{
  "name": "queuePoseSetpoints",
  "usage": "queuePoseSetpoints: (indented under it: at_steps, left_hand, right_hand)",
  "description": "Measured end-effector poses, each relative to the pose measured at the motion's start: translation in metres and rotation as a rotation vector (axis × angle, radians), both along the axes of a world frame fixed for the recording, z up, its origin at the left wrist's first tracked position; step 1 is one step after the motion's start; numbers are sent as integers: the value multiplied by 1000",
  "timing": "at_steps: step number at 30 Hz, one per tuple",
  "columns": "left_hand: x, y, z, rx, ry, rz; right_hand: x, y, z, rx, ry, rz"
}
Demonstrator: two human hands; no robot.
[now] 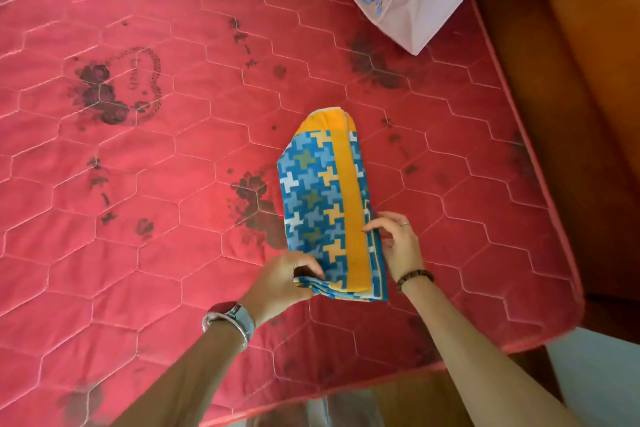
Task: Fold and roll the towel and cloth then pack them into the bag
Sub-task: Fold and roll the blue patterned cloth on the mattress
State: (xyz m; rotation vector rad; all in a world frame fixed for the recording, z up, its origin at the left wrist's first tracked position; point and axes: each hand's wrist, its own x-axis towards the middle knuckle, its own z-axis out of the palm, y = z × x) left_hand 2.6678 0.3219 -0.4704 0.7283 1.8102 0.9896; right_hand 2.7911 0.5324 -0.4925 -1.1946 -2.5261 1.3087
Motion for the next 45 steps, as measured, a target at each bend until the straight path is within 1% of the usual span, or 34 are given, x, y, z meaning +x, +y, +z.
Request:
queuePoseSetpoints:
  at_steps: [2, 4, 8, 10, 13, 15, 17, 19, 21, 23, 26, 29, 30, 33, 35, 37, 40, 41, 42, 43, 45]
  left_hand:
    - [9, 0, -17, -20, 58, -35]
    - [14, 0, -28, -44, 89, -61]
    - [18, 0, -33, -116, -16, -103]
    - [10, 4, -32, -129, -6, 6]
    - [-18, 18, -35, -140, 94, 313]
    - [-41, 32, -33, -157, 1, 540]
    - [-62, 46, -33, -217, -98, 695]
    - [-78, 53, -44, -218, -210, 757]
    - [-89, 60, -52, -190, -310, 750]
    - [-96, 67, -53, -151, -331, 721]
    - [-105, 80, -51, -105, -350, 753]
    - [-105, 92, -47, -94, -250, 761]
    - [-104, 95, -45, -60, -224, 768]
    - [-101, 97, -39, 92, -237, 746]
    - [-102, 98, -37, 136, -200, 736]
    - [-103, 100, -39, 144, -154, 741]
    - [-107, 104, -45, 114, -86, 752]
    - [-108, 105, -48, 85, -16, 737]
    - [-109, 105, -52, 45, 94, 690]
    - [-108, 105, -56, -11, 248, 602]
    - [-104, 107, -62, -80, 608, 340]
  right_hand:
    - [5, 0, -5, 20, -1, 67]
    - [6, 1, -4, -35, -2, 34]
    - [8, 8, -4, -132, -12, -55]
    - [5, 14, -2, -171, 18, -95]
    - [-12, 27, 1, -197, 27, -131]
    - [-31, 37, 2, -243, 40, -162]
    - [-52, 46, 1, -297, 32, -192]
    - [-74, 55, -1, -365, 19, -222]
    - [-95, 63, -4, -402, 6, -253]
    - [-111, 67, -4, -418, -1, -274]
    - [-130, 72, -5, -412, -37, -244]
    - [-136, 74, -5, -400, -27, -186]
    - [-135, 75, -4, -391, -13, -157]
    - [-132, 77, -5, -356, 61, -77]
    - [-130, 79, -9, -295, 108, -39]
    - [-131, 81, -15, -243, 79, -20]
    - [-136, 82, -21, -187, -63, -42]
    - [-137, 80, -21, -132, -94, -32]
    - [-137, 78, -20, -34, -121, 3]
    - [-137, 75, -20, 99, -141, 63]
    - [-137, 66, -22, 374, -129, 229]
